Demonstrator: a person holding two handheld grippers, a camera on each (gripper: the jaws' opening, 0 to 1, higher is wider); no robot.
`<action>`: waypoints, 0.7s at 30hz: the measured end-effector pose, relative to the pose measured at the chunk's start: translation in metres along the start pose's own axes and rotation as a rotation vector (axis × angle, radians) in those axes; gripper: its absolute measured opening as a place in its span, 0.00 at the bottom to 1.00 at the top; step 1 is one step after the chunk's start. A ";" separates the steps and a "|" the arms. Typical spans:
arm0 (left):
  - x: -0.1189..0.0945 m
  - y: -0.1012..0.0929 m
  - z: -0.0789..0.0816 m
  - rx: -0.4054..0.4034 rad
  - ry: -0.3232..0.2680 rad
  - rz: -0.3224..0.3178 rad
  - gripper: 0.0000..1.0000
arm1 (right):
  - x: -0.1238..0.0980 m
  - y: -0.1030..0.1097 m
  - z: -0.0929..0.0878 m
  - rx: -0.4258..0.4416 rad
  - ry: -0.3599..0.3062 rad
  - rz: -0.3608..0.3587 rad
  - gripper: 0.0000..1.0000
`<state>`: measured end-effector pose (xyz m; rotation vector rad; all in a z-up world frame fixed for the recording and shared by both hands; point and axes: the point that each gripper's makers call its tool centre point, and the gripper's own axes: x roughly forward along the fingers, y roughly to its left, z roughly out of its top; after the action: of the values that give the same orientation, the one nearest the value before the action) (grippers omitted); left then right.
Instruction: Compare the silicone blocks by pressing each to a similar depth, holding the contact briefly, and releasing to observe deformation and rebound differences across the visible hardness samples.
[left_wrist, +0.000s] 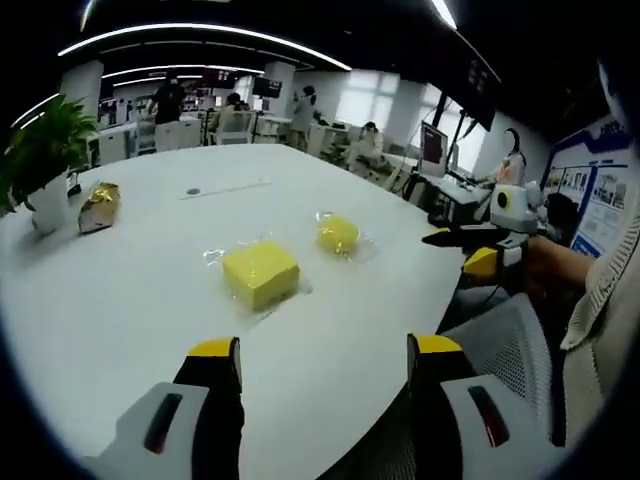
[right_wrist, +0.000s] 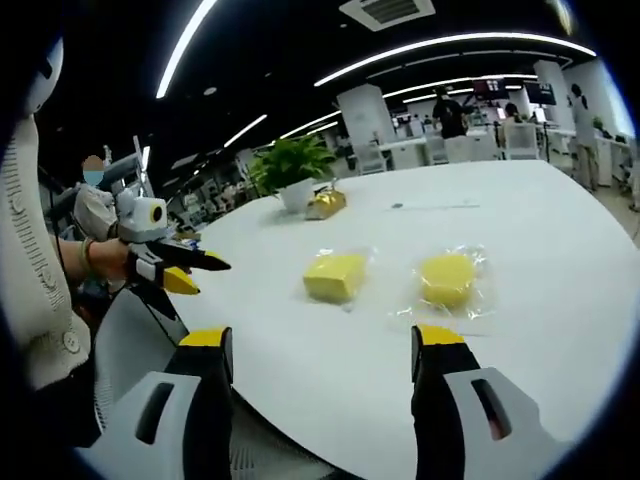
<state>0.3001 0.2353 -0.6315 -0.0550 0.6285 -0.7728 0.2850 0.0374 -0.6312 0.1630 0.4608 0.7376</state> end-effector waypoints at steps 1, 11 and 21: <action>0.005 -0.002 0.004 0.002 0.000 -0.013 0.66 | -0.001 -0.004 -0.002 0.005 0.002 -0.012 0.67; 0.061 -0.031 0.068 -0.301 -0.116 -0.180 0.67 | -0.008 -0.018 -0.010 0.051 -0.004 -0.047 0.67; 0.146 -0.030 0.097 -0.426 -0.087 -0.206 0.69 | -0.011 -0.026 -0.023 0.095 0.007 -0.071 0.66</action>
<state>0.4137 0.0985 -0.6185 -0.5478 0.7028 -0.8185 0.2826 0.0107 -0.6556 0.2315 0.5064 0.6470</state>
